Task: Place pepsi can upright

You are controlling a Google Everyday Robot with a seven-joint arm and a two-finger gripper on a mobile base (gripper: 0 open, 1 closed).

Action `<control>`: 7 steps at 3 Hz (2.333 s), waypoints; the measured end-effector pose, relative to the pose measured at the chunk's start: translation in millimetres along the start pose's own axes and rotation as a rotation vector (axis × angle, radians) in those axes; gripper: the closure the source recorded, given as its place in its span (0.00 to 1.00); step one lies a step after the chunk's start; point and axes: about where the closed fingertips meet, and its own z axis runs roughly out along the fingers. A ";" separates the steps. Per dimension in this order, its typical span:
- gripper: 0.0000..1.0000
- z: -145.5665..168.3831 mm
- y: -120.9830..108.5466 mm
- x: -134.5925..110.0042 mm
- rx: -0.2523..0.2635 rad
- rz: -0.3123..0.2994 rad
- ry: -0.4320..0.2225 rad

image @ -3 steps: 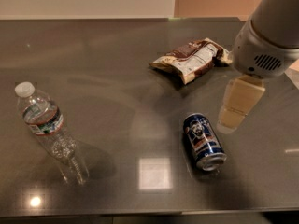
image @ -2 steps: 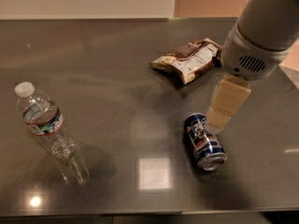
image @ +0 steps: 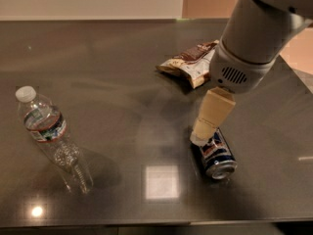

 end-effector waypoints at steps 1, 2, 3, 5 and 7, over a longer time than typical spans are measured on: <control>0.00 14.9 9.3 -3.2 -0.024 0.056 0.020; 0.00 28.9 15.6 -3.9 -0.040 0.113 0.046; 0.00 38.9 14.8 5.5 -0.011 0.217 0.090; 0.00 47.7 -6.7 10.7 0.020 0.402 0.118; 0.00 58.5 -11.3 24.1 0.018 0.548 0.185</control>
Offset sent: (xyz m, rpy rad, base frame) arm -0.0126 0.0183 -0.0489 -0.0148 0.1268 -0.1857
